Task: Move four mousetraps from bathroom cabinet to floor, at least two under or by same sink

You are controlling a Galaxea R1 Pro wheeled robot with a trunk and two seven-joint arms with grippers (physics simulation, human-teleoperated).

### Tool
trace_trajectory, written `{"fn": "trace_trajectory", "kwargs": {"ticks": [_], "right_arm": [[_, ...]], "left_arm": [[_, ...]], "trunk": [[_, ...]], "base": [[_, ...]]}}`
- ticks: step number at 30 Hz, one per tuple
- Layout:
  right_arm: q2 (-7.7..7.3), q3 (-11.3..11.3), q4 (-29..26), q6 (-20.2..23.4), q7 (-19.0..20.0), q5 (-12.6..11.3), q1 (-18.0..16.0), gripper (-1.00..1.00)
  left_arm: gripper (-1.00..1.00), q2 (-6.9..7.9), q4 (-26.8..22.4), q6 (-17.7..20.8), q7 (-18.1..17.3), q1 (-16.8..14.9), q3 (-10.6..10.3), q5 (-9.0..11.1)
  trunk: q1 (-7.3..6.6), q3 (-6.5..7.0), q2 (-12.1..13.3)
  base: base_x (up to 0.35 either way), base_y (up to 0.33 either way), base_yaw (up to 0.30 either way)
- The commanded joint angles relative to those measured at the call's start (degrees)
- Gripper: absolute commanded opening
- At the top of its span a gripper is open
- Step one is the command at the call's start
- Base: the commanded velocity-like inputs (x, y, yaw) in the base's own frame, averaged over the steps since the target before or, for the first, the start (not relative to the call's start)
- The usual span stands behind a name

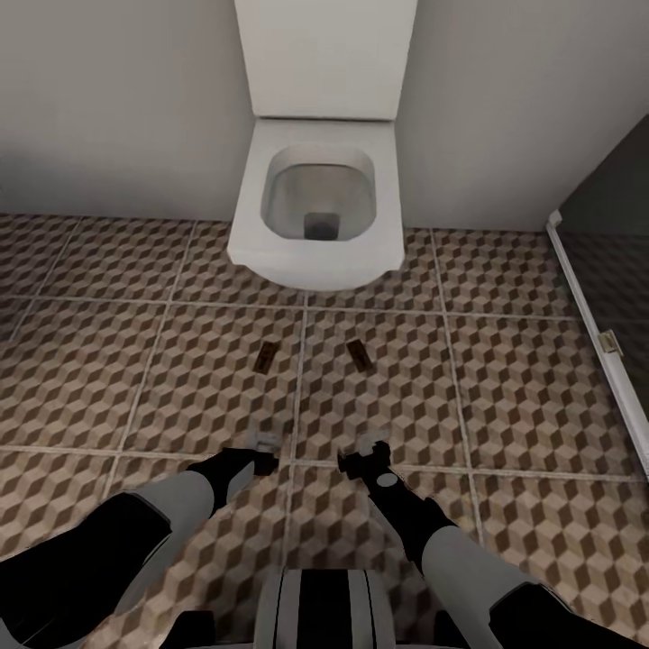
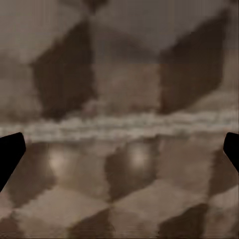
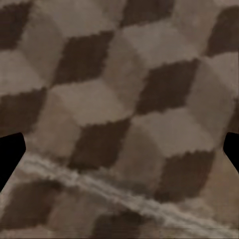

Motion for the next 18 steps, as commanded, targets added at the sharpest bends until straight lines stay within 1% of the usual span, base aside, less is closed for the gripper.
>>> {"fn": "trace_trajectory", "kwargs": {"ticks": [1,18], "right_arm": [[-0.03,0.4,0.1,-0.1,-0.4,-0.1,0.0,1.0],[-0.03,0.4,0.1,-0.1,-0.4,-0.1,0.0,1.0]], "left_arm": [[1.0,-0.02,0.1,0.1,0.1,0.0,-0.5,0.6],[1.0,-0.02,0.1,0.0,0.1,-0.1,-0.5,0.6]], "trunk": [[-0.04,-0.02,0.0],[-0.04,-0.02,0.0]], "base": [[-0.341,0.0,0.0],[-0.339,0.0,0.0]]}}
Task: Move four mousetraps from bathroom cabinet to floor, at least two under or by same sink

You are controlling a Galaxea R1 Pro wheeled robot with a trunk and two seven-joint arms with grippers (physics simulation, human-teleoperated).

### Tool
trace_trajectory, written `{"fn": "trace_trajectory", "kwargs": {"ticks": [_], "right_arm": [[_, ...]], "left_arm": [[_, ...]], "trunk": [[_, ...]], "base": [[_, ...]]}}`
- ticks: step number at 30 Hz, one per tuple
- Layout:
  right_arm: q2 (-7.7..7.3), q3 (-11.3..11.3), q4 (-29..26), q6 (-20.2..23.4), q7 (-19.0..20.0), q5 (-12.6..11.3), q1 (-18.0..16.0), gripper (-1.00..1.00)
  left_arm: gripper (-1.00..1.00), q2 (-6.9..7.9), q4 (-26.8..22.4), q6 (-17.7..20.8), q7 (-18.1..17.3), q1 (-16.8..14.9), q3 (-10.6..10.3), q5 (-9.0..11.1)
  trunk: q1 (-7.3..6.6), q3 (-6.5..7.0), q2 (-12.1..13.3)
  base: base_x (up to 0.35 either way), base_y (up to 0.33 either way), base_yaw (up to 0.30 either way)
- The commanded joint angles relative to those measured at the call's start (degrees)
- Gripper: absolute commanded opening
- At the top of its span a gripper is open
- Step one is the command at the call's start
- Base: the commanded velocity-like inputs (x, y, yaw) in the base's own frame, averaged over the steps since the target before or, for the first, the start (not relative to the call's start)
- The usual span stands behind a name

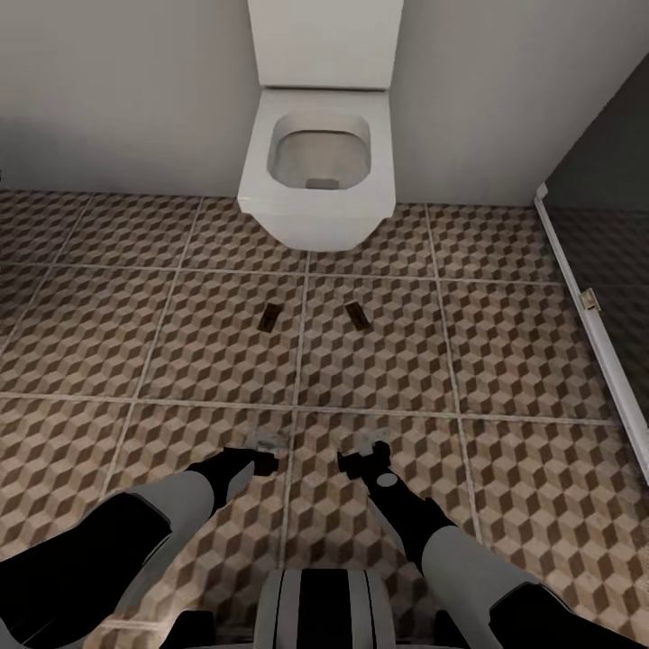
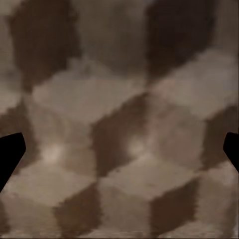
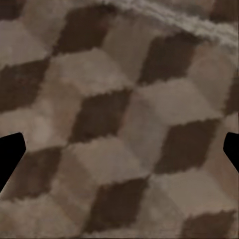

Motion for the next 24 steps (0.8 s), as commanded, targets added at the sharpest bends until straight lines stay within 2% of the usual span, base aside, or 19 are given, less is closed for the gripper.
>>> {"fn": "trace_trajectory", "kwargs": {"ticks": [1,8,24], "right_arm": [[-0.03,0.4,0.1,-0.1,-0.4,-0.1,0.0,1.0],[-0.03,0.4,0.1,-0.1,-0.4,-0.1,0.0,1.0],[-0.09,0.4,0.1,-0.1,-0.4,-0.1,0.0,1.0]], "left_arm": [[1.0,-0.04,0.1,0.1,0.1,0.0,-0.5,0.6],[1.0,-0.34,0.1,0.1,0.1,-0.1,-0.5,0.6],[1.0,-0.48,0.1,0.1,0.1,-0.1,-0.5,0.6]], "trunk": [[-0.04,-0.02,0.0],[-0.04,-0.02,0.0],[-0.04,-0.02,0.0]], "base": [[-0.267,0.0,0.0],[-0.119,0.0,0.0],[-0.011,0.0,0.0]]}}
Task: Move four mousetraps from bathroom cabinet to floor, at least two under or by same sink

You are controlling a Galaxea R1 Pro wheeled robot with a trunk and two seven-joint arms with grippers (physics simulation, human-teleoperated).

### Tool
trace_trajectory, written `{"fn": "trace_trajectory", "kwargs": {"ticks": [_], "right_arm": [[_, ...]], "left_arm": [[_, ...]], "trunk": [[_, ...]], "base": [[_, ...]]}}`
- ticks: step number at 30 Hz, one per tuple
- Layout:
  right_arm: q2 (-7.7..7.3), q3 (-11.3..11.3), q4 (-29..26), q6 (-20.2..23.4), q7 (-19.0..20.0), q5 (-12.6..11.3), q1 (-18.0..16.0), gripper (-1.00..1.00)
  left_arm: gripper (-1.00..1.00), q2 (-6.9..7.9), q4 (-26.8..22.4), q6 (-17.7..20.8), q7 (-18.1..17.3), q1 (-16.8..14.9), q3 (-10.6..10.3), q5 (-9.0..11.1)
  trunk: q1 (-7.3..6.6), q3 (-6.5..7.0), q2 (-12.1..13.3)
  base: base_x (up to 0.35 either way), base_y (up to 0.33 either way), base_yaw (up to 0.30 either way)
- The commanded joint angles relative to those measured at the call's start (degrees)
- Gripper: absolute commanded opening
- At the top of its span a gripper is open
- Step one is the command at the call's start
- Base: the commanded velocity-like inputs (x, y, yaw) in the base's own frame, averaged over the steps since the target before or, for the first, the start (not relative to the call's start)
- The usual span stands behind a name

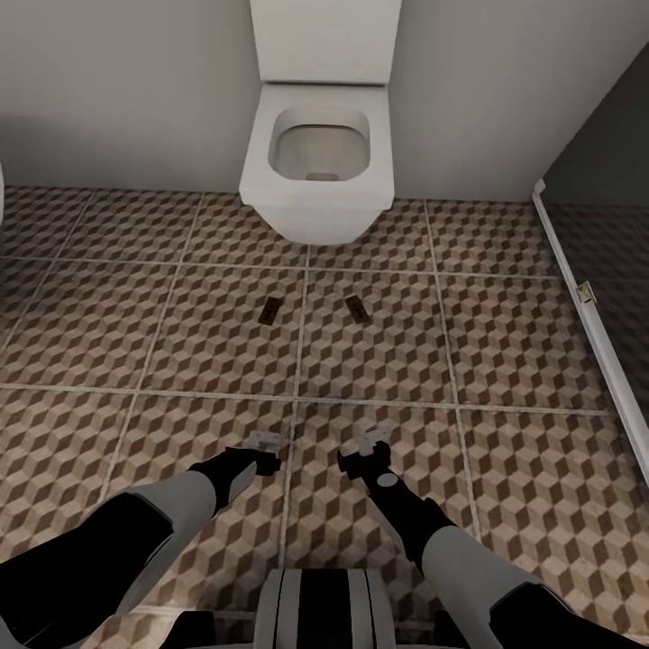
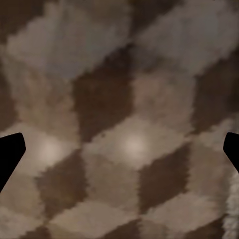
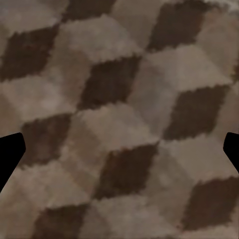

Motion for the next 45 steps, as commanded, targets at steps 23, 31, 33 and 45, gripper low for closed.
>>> {"fn": "trace_trajectory", "kwargs": {"ticks": [23,31,33,45], "right_arm": [[-0.05,0.4,0.1,-0.1,-0.4,-0.1,0.0,1.0],[-0.05,0.4,0.1,-0.6,-0.4,-0.1,0.0,1.0],[-0.05,0.4,0.1,-1.8,-0.4,-0.1,0.0,1.0],[-0.05,0.4,0.1,-3.0,-0.4,-0.1,0.0,1.0]], "left_arm": [[1.0,-0.52,-0.1,0.1,0.1,-0.1,-0.4,0.6],[1.0,-0.52,-0.1,0.1,0.1,-0.1,-0.5,0.6],[1.0,-0.52,-0.1,0.1,0.1,-0.1,-0.5,0.6],[1.0,-0.51,-0.1,0.1,0.1,-0.1,-0.5,0.6]], "trunk": [[-0.09,0.64,0.0],[-0.29,2.41,0.1],[-0.34,2.85,0.2],[-0.65,5.51,0.3]], "base": [[0.0,0.0,0.0],[0.0,0.0,0.0],[0.0,0.0,0.0],[0.0,0.0,0.0]]}}
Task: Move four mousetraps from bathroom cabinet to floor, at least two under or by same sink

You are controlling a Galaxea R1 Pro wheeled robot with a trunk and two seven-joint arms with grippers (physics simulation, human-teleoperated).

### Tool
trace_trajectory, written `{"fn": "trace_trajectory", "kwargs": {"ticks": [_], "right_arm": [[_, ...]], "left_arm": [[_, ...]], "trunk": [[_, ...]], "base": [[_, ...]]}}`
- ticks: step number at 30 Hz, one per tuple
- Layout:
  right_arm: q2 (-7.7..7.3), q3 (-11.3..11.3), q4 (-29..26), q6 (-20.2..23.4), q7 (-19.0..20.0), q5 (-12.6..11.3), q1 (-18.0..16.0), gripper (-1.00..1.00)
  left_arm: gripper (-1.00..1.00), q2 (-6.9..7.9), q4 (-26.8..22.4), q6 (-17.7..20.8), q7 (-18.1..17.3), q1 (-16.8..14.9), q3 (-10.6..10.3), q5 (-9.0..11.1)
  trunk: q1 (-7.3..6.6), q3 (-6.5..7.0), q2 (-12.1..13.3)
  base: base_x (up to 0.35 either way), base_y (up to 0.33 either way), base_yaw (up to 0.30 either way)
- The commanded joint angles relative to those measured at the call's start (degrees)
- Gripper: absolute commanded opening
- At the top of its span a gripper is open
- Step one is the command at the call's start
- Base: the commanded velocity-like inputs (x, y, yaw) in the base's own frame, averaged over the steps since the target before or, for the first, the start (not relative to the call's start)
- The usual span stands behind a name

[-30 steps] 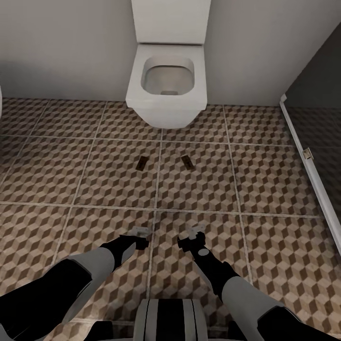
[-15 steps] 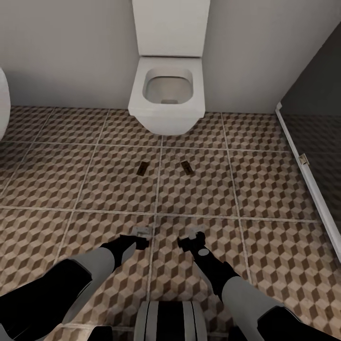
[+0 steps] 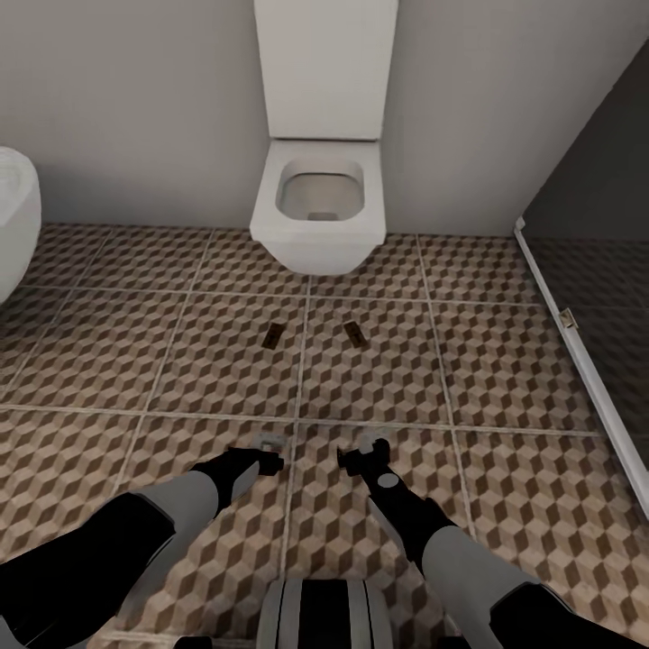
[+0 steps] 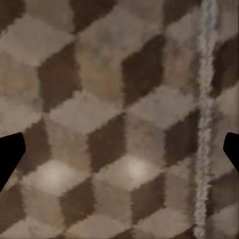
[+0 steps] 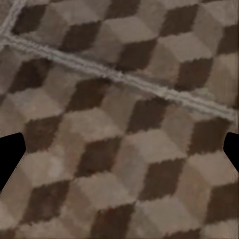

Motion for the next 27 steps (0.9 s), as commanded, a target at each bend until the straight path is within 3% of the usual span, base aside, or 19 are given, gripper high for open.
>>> {"fn": "trace_trajectory", "kwargs": {"ticks": [1,11,27], "right_arm": [[-0.03,0.4,0.1,-0.1,-0.4,-0.1,0.0,1.0],[-0.03,0.4,0.1,-0.2,-0.4,-0.1,0.0,1.0],[-0.03,0.4,0.1,-0.2,-0.4,-0.1,0.0,1.0]], "left_arm": [[1.0,-0.03,0.1,0.1,0.1,0.0,-0.5,0.6],[1.0,-0.05,0.1,0.1,0.1,0.0,-0.4,0.5],[1.0,-0.08,0.1,0.1,0.1,0.0,-0.5,0.6]], "trunk": [[-0.03,0.2,0.0],[-0.29,2.41,0.1],[-3.8,5.29,6.6]], "base": [[0.0,0.0,0.0],[0.0,0.0,0.0],[0.0,0.0,0.0]]}}
